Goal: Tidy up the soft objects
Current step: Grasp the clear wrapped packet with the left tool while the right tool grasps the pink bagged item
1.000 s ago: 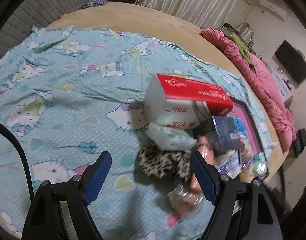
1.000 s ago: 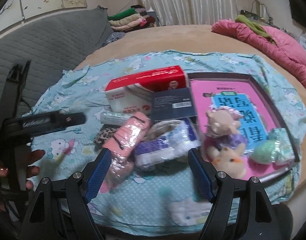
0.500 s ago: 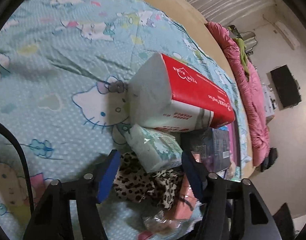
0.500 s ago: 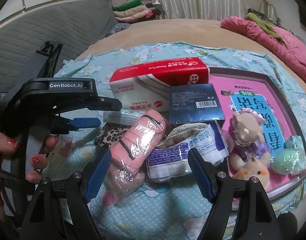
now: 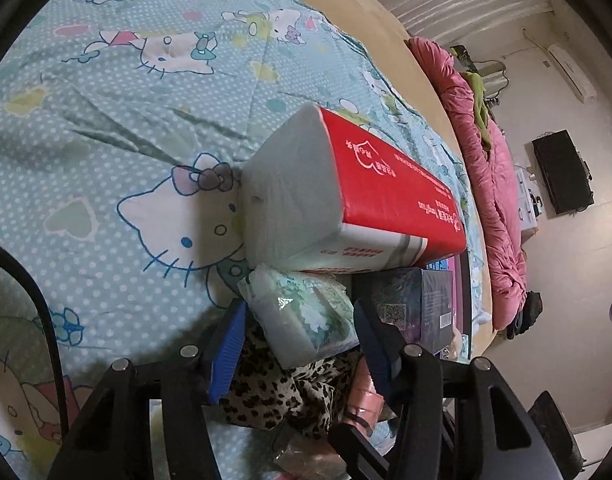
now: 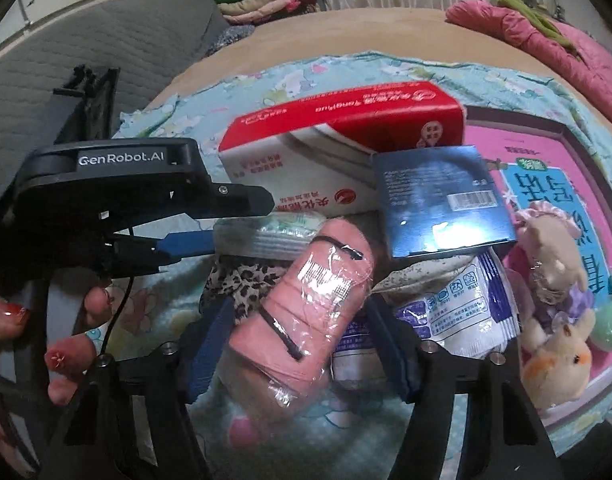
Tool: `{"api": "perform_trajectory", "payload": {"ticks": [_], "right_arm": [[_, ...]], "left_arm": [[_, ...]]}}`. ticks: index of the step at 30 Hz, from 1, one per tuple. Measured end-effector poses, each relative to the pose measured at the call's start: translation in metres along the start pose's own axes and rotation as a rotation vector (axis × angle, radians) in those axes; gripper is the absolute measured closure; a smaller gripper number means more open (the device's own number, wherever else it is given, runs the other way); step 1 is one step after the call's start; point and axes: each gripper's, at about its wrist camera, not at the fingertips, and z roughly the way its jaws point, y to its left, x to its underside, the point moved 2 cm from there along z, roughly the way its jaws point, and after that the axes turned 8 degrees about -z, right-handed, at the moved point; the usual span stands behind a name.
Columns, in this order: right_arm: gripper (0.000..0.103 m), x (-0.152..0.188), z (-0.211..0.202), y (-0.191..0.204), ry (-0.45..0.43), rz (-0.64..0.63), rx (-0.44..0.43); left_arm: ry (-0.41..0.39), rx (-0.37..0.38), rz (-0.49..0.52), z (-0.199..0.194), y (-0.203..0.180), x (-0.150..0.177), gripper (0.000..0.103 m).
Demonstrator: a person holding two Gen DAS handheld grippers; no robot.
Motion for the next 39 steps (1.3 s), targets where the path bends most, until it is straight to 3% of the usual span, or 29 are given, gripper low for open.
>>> {"api": "perform_trajectory", "payload": {"ticks": [4,9,15,21,33,39], "right_arm": [[0.044,0.002,0.007,-0.004,0.019,0.012,-0.018],[0.051,0.004,0.000,-0.009,-0.005,0.000,-0.033],[0.053,0.012,-0.017,-0.013,-0.037,-0.011,-0.064],[0.055,0.013,-0.040,-0.010,-0.094,-0.061,-0.061],[0.056,0.014,-0.078,-0.020,-0.182,-0.076,-0.032],[0.056,0.014,-0.097,-0.030,-0.236,-0.074,-0.016]], "left_arm": [[0.001,0.002,0.007,0.002,-0.001,-0.001,0.053],[0.010,0.018,0.009,0.005,-0.001,-0.003,0.065],[-0.014,0.057,0.012,-0.003,-0.003,0.002,0.074],[-0.068,0.075,0.035,-0.027,-0.009,0.014,0.075],[-0.229,-0.004,0.159,-0.088,-0.038,0.041,0.076],[-0.249,-0.033,0.230,-0.101,-0.059,0.061,0.076]]}}
